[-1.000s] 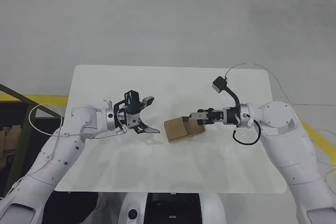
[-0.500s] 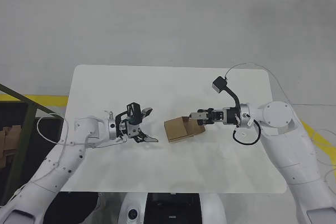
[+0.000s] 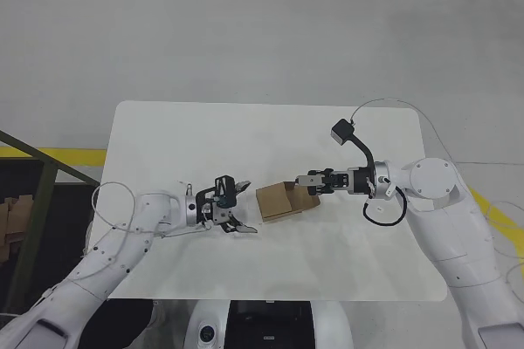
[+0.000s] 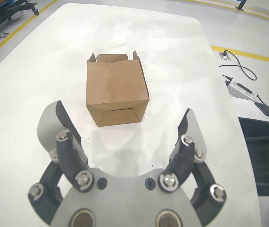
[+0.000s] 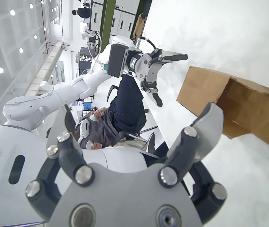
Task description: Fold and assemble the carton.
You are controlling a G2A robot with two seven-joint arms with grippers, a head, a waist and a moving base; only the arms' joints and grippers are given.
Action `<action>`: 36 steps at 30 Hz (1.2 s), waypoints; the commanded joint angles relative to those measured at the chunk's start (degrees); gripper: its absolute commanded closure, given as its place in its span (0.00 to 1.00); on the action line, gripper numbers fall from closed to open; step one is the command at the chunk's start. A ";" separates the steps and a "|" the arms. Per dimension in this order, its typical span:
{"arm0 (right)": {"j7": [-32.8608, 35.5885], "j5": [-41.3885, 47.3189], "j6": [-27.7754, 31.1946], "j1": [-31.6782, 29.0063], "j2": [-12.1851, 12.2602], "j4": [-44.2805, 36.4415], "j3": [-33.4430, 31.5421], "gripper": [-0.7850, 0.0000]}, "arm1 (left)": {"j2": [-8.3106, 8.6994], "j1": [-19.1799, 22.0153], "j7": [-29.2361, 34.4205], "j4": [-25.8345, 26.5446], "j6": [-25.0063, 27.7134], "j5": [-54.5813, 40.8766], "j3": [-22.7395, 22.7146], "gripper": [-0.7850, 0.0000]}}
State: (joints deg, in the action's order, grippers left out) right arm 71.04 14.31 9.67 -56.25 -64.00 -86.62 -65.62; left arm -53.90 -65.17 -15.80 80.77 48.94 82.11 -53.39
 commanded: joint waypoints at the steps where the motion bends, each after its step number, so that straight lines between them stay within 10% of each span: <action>1: 0.00 0.00 0.00 0.00 0.00 0.00 0.00 0.00 | -0.58 0.91 -0.36 -1.33 -1.47 0.42 1.26 0.00; 16: 0.00 0.00 0.00 0.00 0.00 0.00 0.00 0.00 | -4.51 8.24 -0.05 -11.22 -4.32 -3.68 6.25 0.00; 36: 0.00 0.00 0.00 0.00 0.00 0.00 0.00 0.00 | -5.69 14.62 -8.93 -16.12 4.96 6.89 9.42 0.00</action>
State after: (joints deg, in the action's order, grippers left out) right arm 71.04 14.31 9.67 -56.25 -64.00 -86.62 -65.62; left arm -59.41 -50.94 -23.95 65.22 53.27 88.69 -44.50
